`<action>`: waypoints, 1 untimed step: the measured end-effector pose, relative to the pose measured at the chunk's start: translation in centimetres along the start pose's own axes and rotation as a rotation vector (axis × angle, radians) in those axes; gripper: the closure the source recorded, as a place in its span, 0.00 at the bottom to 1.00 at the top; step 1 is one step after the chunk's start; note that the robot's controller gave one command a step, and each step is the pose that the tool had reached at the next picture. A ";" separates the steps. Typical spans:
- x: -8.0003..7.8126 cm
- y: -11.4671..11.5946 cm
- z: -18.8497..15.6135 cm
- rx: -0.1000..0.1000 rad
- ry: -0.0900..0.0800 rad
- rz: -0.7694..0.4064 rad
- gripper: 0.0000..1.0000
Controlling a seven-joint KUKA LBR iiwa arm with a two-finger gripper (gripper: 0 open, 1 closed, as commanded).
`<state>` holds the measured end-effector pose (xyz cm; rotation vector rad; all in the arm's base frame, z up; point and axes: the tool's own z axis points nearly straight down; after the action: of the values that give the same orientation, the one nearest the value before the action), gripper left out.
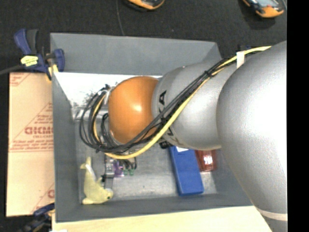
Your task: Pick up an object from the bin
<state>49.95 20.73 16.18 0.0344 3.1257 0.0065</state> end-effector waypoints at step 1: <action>1.4 3.2 3.1 0.004 0.011 0.155 0.00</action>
Offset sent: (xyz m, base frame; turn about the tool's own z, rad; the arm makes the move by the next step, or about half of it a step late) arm -0.0233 0.0269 -0.0918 0.4533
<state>48.65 23.98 13.04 0.2769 3.1255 0.0022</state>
